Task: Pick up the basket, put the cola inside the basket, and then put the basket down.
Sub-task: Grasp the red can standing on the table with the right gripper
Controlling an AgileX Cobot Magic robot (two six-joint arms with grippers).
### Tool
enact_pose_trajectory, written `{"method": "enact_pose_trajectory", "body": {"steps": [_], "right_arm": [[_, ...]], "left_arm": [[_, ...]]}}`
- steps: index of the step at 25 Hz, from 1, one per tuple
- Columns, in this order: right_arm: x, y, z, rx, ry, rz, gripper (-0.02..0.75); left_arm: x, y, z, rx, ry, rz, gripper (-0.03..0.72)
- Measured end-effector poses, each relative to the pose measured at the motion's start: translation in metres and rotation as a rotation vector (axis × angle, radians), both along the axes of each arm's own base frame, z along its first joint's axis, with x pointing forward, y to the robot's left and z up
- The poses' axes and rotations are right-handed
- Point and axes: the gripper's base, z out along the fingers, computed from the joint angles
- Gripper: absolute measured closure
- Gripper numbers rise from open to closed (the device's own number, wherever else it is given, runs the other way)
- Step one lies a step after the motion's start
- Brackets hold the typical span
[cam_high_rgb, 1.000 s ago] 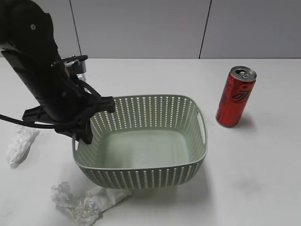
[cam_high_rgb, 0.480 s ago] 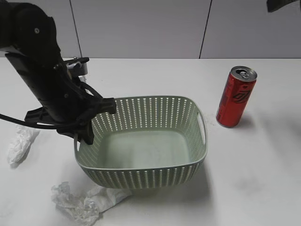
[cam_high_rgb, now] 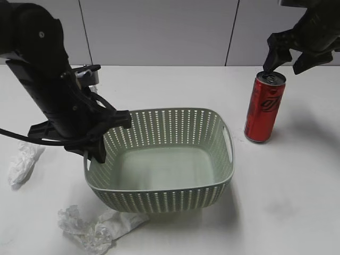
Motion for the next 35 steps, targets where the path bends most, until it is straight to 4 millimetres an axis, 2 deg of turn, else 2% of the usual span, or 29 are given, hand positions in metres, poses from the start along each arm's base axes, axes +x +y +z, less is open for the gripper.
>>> {"method": "enact_pose_trajectory", "body": {"steps": [5,10,16,20,24,26,29,32,35], "right_arm": [[0.002,0.000,0.000,0.005,-0.008,-0.004,0.155],[0.003,0.000,0.010,-0.010,0.028,0.014,0.155],[0.000,0.001,0.048,-0.012,0.037,0.039,0.155],[-0.016,-0.001,0.081,-0.005,-0.027,0.041,0.155],[-0.051,-0.006,0.121,0.004,-0.110,0.041,0.155],[-0.074,-0.009,0.141,0.009,-0.156,0.041,0.155],[-0.111,-0.014,0.159,0.014,-0.198,0.041,0.155],[-0.152,-0.019,0.164,0.012,-0.216,0.048,0.155],[-0.193,-0.025,0.156,-0.002,-0.217,0.050,0.155]], "left_arm": [[0.000,0.000,0.000,0.000,0.000,0.000,0.692],[0.000,0.000,0.000,0.000,0.000,0.000,0.692],[0.000,0.000,0.000,-0.001,0.000,0.000,0.692],[0.000,0.000,0.000,-0.001,0.002,0.001,0.692],[0.000,0.000,0.000,0.000,0.005,0.000,0.692],[-0.001,0.000,0.000,0.002,0.009,0.001,0.692],[-0.002,0.001,0.000,0.007,0.021,-0.002,0.692],[-0.003,0.001,0.000,0.011,0.028,-0.003,0.692],[-0.003,0.001,0.000,0.012,0.030,-0.004,0.692]]}}
